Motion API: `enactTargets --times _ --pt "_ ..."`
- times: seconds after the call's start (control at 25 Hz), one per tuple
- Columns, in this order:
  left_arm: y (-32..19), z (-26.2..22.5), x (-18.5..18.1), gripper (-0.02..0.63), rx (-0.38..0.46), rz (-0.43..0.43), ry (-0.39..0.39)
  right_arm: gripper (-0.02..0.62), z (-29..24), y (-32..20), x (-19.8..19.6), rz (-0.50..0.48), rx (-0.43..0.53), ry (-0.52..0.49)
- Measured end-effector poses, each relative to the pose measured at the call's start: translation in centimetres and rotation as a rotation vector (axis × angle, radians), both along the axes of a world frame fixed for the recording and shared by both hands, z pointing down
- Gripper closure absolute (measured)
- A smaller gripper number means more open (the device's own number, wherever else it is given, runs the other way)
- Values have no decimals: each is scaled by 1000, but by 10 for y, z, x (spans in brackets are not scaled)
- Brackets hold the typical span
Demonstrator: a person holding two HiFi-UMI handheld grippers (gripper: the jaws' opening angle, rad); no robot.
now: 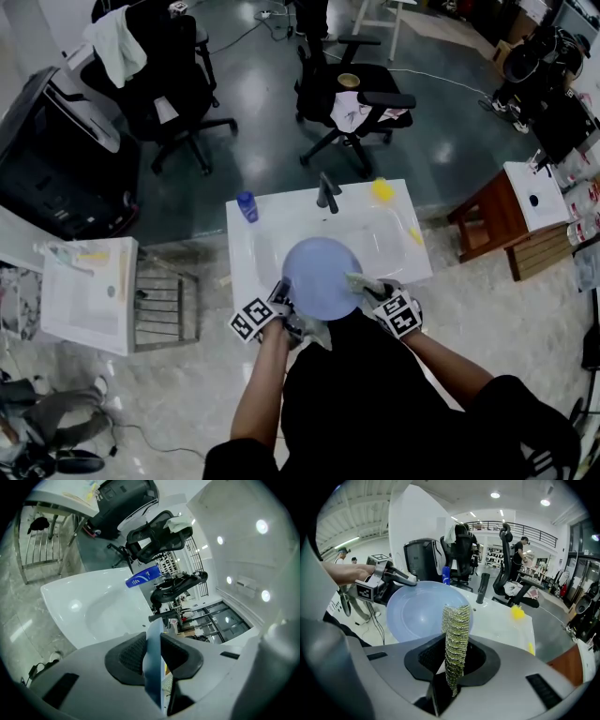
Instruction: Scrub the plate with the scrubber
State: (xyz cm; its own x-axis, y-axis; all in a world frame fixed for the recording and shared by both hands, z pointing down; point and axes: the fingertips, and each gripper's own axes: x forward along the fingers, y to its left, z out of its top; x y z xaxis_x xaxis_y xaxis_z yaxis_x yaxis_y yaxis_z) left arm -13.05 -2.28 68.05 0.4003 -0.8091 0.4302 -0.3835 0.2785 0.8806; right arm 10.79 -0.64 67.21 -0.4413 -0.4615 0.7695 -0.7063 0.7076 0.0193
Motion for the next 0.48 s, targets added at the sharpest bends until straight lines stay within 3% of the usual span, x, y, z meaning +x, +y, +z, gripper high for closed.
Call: enactTargets --times 0.48 --pt "1 5 -6 525 -24 -37 0 531 2 17 -21 -55 -27 -57"
